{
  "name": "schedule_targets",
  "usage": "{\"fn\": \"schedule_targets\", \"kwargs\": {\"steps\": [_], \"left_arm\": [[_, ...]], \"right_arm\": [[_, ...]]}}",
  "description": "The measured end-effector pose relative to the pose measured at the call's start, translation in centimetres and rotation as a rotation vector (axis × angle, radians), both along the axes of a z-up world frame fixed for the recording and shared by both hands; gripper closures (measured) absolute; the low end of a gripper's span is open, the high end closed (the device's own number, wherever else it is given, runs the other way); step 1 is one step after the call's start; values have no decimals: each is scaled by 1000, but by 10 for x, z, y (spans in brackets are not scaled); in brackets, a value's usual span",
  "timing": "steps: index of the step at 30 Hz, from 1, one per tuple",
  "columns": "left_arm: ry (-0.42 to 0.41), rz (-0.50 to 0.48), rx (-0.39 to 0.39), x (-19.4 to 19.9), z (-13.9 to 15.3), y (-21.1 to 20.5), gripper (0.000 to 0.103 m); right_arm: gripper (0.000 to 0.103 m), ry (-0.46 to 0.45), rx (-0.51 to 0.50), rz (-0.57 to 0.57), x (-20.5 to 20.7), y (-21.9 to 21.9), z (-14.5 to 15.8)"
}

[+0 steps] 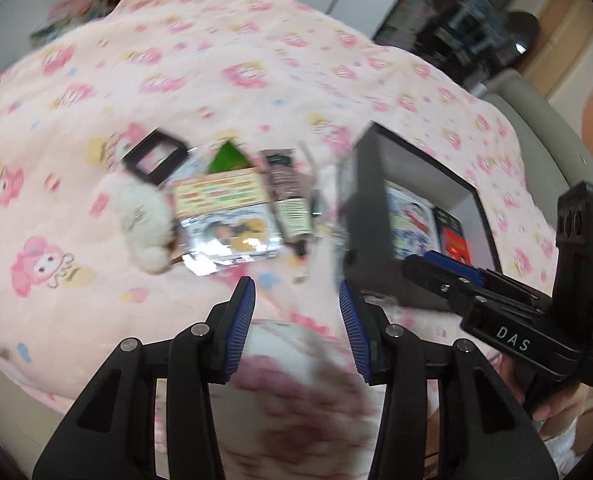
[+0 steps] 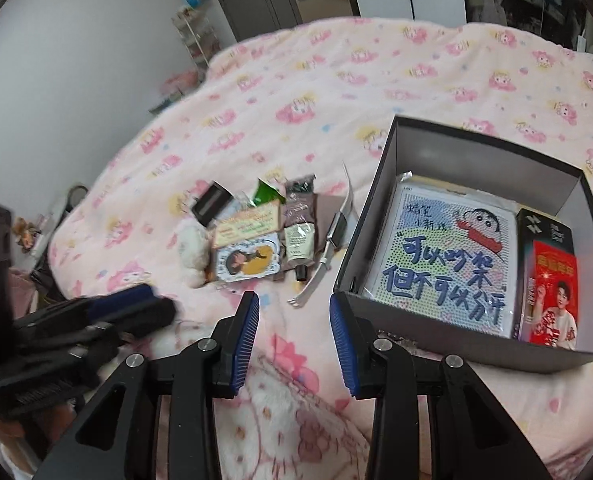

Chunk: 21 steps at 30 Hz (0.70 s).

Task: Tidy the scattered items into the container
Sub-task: 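Grasp the babi sticker card with the left gripper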

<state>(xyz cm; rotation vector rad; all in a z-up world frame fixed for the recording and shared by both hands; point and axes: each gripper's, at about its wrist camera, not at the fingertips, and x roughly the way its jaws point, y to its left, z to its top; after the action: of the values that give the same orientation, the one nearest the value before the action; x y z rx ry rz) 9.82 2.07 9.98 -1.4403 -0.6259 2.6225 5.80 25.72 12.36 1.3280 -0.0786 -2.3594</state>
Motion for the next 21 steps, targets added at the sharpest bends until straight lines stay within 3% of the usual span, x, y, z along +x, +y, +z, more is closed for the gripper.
{"fn": "schedule_targets", "kwargs": {"steps": [3, 8, 11, 14, 17, 21], "left_arm": [[-41, 44, 10, -7, -21, -23, 58], [-89, 31, 121, -33, -55, -48, 57], [-174, 67, 111, -53, -80, -58, 56], [-227, 97, 119, -60, -99, -63, 57], [-250, 109, 103, -63, -108, -67, 56], [-257, 119, 134, -73, -119, -74, 54]], "right_arm": [[70, -24, 19, 17, -13, -18, -14], [70, -92, 23, 72, -36, -39, -37], [71, -154, 47, 97, -54, -52, -58], [70, -110, 99, 168, -59, -75, -53], [70, -144, 114, 160, -66, -84, -53], [69, -139, 79, 186, -78, -96, -54]]}}
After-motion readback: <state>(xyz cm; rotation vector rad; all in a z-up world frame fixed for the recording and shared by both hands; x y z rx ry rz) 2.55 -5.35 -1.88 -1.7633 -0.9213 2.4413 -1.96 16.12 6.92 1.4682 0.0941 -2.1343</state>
